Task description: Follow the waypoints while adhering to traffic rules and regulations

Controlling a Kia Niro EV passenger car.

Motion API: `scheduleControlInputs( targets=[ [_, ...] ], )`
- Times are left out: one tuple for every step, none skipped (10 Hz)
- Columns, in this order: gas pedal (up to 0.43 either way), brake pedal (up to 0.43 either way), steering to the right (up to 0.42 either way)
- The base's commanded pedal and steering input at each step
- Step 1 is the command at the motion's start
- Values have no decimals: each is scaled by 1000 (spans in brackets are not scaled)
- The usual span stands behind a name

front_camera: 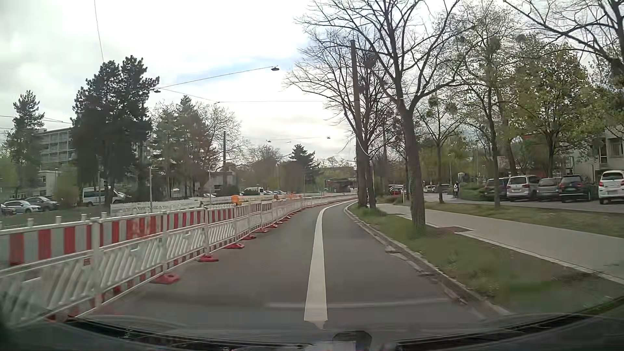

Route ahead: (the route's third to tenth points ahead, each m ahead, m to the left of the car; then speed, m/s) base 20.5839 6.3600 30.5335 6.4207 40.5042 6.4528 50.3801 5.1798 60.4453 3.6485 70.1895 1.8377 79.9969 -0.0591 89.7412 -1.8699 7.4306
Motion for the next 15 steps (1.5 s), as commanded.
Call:
scheduleControlInputs(
  targets=[
    [28, 0, -5],
    [28, 0, -6],
    [28, 0, -5],
    [28, 0, -5],
    [28, 0, -5],
    [28, 0, -5],
    [28, 0, -4],
    [28, 0, -3],
    [28, 0, -3],
    [28, 0, -3],
    [28, 0, -2],
    [28, 0, -2],
    [28, 0, -2],
    [28, 0, -2],
    [28, 0, -2]
  ],
)
